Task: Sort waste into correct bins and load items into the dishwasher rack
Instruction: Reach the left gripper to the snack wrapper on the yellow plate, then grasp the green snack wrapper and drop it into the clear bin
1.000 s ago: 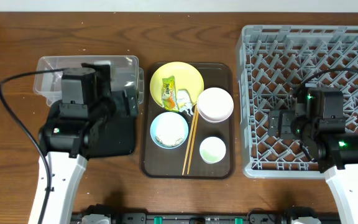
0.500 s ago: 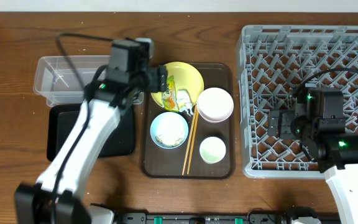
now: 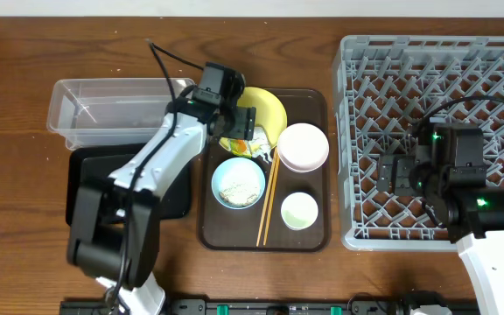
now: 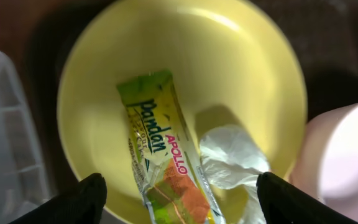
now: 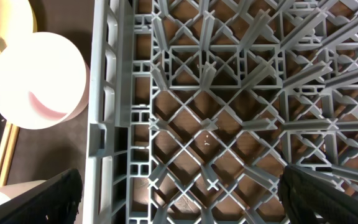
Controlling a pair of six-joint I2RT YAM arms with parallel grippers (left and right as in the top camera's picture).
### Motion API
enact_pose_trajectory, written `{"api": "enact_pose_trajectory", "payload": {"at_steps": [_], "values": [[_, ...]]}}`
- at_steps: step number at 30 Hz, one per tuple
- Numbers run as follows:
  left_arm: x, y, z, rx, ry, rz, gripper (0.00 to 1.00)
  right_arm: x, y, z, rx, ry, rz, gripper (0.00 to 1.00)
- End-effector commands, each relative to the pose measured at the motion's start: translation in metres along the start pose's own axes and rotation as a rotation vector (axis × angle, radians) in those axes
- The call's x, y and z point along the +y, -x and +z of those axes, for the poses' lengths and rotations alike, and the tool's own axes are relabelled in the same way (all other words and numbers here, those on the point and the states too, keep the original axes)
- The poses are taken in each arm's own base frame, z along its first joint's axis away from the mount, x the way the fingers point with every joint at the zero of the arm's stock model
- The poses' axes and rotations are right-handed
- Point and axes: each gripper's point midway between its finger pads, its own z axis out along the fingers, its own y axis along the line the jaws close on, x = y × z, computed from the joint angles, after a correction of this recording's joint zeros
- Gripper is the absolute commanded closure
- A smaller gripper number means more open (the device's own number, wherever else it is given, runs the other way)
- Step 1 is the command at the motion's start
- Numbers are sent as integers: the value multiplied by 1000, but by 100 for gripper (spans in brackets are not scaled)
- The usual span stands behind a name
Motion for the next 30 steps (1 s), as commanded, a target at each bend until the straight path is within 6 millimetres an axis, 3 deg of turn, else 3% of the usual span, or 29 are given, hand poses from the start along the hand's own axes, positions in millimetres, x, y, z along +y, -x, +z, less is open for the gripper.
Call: {"api": "enact_pose_trajectory", "payload": {"at_steps": [1,11,15,17,19,24,27,30], "values": [[3,-2,13,24,16,17,21,6,7,-5,-19,15,-11,1],[11,-30,49,129,34,7,23,6,6,-5,-18,15,-11,1],[14,-37,56,157,39,3,39,6,7,-5,-19,15,-11,1],[14,-37,55,155,39,4,56,6,6,-5,-18,15,-11,1],[13,-34,52,144,37,5,65,6,7,-5,-19,14,-11,1],[8,-19,36,91,28,10,75,6,7,-5,-19,14,-11,1],[12,-4,18,29,68,16,90,6,6,-5,-18,14,-11,1],[14,13,-7,-45,99,21,92,6,7,-5,-19,15,-11,1]]}}
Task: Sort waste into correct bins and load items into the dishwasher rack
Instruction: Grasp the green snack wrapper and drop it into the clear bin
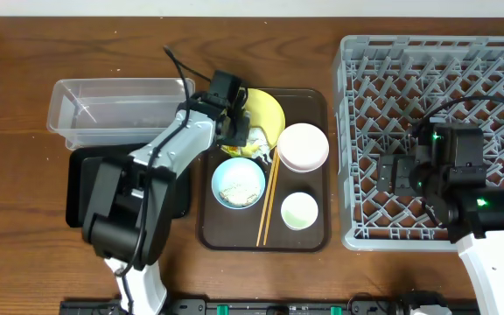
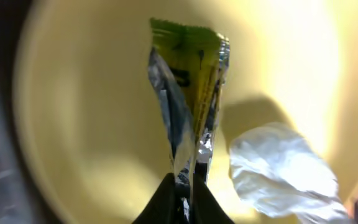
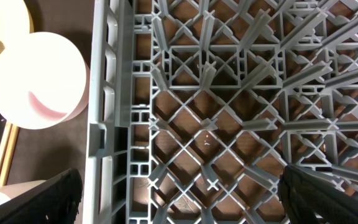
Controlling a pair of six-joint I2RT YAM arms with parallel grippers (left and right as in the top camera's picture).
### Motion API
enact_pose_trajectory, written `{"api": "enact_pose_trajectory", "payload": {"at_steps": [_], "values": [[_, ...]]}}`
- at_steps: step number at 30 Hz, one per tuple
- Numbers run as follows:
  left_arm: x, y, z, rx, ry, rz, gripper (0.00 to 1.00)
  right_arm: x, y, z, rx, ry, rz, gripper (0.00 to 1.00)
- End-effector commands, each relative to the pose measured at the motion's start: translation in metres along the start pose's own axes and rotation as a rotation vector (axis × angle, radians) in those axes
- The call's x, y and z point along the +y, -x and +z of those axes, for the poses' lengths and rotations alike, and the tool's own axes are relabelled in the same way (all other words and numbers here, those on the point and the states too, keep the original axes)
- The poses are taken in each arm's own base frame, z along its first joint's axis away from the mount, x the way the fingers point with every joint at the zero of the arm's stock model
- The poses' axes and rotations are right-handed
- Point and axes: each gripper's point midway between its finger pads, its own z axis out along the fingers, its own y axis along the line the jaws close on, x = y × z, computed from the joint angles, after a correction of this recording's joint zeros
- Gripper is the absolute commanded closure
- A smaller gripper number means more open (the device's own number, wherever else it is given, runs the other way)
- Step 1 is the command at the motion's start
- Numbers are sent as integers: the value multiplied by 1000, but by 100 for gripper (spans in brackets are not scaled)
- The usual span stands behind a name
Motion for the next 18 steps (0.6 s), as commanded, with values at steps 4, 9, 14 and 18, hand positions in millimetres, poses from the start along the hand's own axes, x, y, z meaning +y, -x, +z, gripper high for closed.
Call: {"api": "enact_pose_trajectory", "payload": {"at_steps": [4,9,14,18], "values": [[6,49,-81,-238,65,-3,92,6,7,-5,-19,14,-11,1],[44,69,-134,-387,154,-179,92,6,7,-5,-19,14,-11,1],[111,68,-155,-456,200,-570,94,6,6,-5,-18,15,-11,1],[156,45,-147,-433,204,-946,94,6,6,-5,-18,14,-11,1]]}}
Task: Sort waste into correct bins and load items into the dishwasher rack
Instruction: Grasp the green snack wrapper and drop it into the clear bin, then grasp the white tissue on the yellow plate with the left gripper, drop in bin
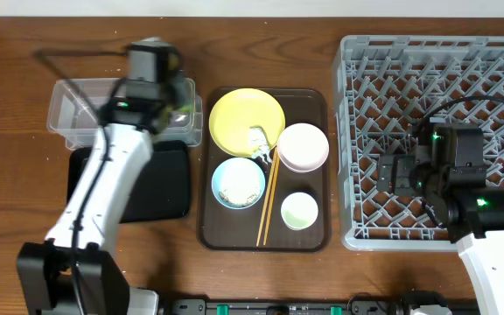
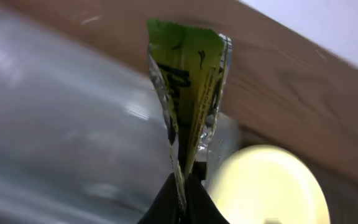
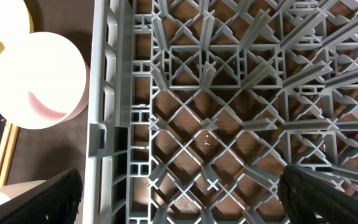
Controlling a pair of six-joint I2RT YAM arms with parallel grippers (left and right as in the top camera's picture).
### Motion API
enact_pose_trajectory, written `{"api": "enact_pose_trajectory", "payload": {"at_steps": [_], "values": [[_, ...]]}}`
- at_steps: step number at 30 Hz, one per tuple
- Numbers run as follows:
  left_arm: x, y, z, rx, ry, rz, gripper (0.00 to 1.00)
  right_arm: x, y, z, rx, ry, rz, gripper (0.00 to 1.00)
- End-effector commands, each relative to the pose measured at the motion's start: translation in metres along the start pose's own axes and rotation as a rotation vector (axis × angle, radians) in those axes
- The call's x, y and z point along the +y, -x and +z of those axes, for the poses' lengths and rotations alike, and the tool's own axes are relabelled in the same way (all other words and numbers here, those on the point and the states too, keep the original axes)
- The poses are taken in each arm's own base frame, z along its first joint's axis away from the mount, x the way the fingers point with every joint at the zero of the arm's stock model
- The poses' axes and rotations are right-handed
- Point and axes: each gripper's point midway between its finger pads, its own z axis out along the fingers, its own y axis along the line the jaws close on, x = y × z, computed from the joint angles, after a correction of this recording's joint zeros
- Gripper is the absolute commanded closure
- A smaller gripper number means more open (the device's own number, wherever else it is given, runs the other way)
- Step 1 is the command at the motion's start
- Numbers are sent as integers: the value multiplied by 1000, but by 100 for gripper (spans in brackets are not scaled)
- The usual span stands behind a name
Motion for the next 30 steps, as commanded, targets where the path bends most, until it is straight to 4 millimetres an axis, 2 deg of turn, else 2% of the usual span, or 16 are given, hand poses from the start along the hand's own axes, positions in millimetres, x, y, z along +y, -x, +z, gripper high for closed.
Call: {"api": "enact_pose_trajectory", "payload": {"at_steps": [1,4,8,10,11,12,14,15,17,22,24,26,30], "values": [[38,2,12,16,89,-389,94,6,6,-5,-18,14,-11,1],[50,-3,22,51,106,-474,94,6,6,-5,-17,14,-11,1],[56,-10,34,74,136,-477,94,6,6,-5,-17,14,-11,1],[58,-14,39,87,146,-476,91,6,6,-5,-17,14,-11,1],[58,-15,40,92,147,-476,83,6,6,-5,-16,14,-11,1],[59,-16,41,95,149,-472,70,6,6,-5,-15,14,-11,1],[58,-16,41,94,147,-468,57,5,5,-5,-11,14,-11,1],[58,-15,40,93,146,-468,53,5,5,-5,-11,13,-11,1],[56,-14,39,94,136,-459,51,5,5,-5,-11,13,-11,1],[21,-7,26,114,-37,-300,52,5,5,-5,-12,13,-11,1],[6,-10,19,127,-91,-250,52,5,5,-5,-11,13,-11,1],[-16,-19,13,158,-168,-164,51,5,5,-5,-11,13,-11,1],[-55,-53,5,236,-255,-19,49,5,5,-5,-11,13,-11,1]]}}
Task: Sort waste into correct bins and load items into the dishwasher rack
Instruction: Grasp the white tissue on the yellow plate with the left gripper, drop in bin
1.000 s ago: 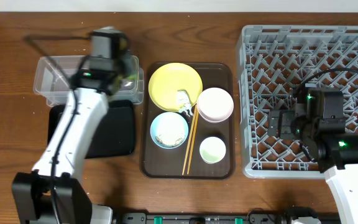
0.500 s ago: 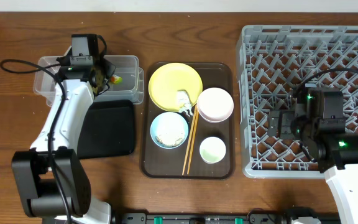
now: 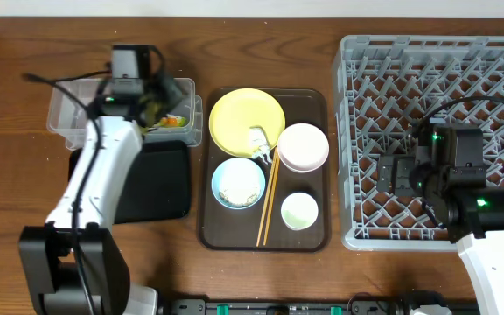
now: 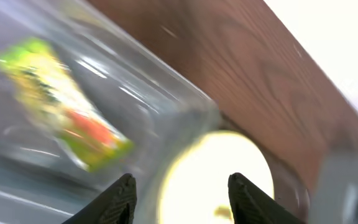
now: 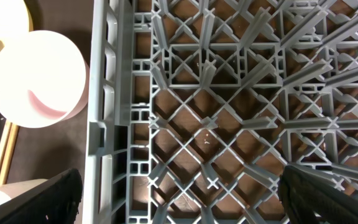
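Note:
The green pandan snack wrapper (image 4: 61, 102) lies loose inside the clear plastic bin (image 3: 86, 109), near its right end (image 3: 175, 120). My left gripper (image 4: 182, 194) hangs open and empty over that end of the bin. Beyond it is the yellow plate (image 3: 239, 114), with a crumpled white tissue (image 3: 257, 137) on it. The brown tray (image 3: 318, 236) also holds a pink bowl (image 3: 302, 146), a blue bowl (image 3: 238, 182) with food scraps, a green cup (image 3: 299, 210) and chopsticks (image 3: 269, 197). My right gripper (image 5: 182, 199) stands open and empty over the grey dishwasher rack (image 5: 229, 124).
A black bin (image 3: 160, 184) sits in front of the clear one, under the left arm. The rack (image 3: 436, 52) fills the right side of the table, its left wall next to the tray. Brown wooden table (image 3: 16, 219) surrounds everything.
My left gripper was shut on the wrapper above the clear bin. It is now open, and the wrapper lies in the bin. The right arm has not moved.
My left gripper was open above the wrapper on the yellow plate. Then it was shut on the wrapper at the plate, and later held it over the clear bin. Now the wrapper is in the bin and the tissue stays on the plate.

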Controlling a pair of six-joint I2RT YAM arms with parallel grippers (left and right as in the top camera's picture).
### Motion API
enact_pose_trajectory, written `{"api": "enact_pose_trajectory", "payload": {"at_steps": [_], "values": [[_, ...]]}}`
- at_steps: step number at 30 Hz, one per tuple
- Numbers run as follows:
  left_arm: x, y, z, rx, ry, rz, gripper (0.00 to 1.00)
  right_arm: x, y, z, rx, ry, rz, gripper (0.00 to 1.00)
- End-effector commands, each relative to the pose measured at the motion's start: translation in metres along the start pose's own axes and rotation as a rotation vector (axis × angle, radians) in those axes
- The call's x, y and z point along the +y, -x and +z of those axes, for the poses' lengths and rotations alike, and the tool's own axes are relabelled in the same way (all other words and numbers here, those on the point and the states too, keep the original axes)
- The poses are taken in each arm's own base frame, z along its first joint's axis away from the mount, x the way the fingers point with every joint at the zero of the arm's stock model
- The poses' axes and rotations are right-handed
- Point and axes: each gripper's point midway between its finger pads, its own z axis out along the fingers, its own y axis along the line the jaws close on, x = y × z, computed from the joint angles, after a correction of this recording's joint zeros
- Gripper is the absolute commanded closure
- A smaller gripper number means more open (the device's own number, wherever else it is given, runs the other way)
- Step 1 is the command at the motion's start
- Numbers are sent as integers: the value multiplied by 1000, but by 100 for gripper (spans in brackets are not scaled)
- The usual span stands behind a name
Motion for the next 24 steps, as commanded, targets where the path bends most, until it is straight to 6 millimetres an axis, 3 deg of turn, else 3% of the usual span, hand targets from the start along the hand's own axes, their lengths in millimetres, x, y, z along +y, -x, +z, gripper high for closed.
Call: {"api": "enact_pose_trajectory", "payload": {"at_steps": [1,6,12,17,24], "values": [[-34,-42,2,105,-88,187,48,6,6,-5,-16,14,-11,1],[-57,-92,19,194,-101,331,46,6,6,-5,-16,14,-11,1],[-59,-146,52,308,-64,411,45,6,6,-5,-15,14,-11,1],[-53,-167,80,353,-41,429,45,6,6,-5,-15,14,-11,1],[-43,-180,107,377,-22,433,45,6,6,-5,-15,14,-11,1]]}}
